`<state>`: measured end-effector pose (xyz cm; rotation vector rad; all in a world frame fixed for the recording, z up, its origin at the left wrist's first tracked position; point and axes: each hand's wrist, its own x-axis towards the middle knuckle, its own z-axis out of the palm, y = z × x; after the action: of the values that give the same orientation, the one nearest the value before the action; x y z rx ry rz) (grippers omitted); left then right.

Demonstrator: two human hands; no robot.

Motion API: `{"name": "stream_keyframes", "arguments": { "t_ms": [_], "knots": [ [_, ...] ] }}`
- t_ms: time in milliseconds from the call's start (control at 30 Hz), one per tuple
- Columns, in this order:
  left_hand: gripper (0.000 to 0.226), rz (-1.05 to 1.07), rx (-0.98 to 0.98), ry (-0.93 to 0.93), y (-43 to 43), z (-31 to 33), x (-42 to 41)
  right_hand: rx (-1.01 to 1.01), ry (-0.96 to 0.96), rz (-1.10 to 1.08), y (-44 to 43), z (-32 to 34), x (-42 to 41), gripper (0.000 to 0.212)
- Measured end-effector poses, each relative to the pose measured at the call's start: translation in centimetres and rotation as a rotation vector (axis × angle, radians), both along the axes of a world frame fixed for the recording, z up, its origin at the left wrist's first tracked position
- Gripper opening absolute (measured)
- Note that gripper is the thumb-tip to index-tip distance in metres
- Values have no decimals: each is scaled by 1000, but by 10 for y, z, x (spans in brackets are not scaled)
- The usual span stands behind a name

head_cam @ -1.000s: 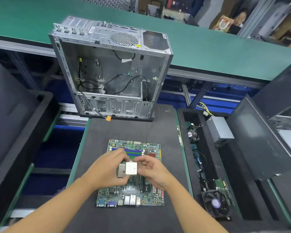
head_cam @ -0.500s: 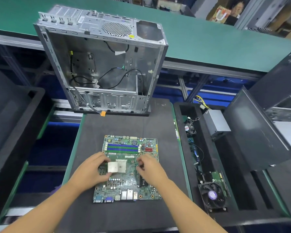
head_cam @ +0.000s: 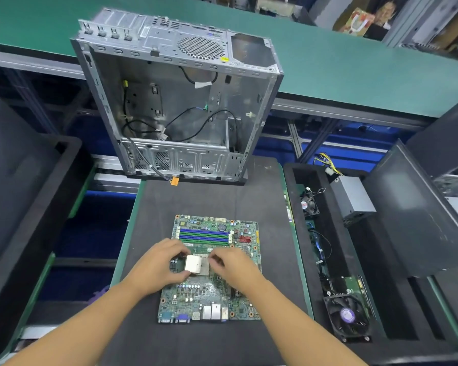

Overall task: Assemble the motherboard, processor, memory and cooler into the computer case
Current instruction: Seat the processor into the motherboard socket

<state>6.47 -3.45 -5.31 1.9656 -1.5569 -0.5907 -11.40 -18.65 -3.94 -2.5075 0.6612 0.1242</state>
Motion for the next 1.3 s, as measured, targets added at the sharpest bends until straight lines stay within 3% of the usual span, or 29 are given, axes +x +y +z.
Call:
{"name": "stream_keyframes", "arguments": {
  "t_ms": [167,333,1100,1300],
  "knots": [
    [42,-26,9,-45,-13,-6,-4,139,-75,-242,-5,7,14,19],
    [45,-70,65,-183,-16,-15,-4,193,-53,-317,-11,5,18,20],
    [45,62,70,-222,-8,-23,-16,242,-42,-332,-7,9,12,26],
    [60,46,84,-218,-9,-17,-19,252,-43,-331,-7,9,12,25]
  ]
}}
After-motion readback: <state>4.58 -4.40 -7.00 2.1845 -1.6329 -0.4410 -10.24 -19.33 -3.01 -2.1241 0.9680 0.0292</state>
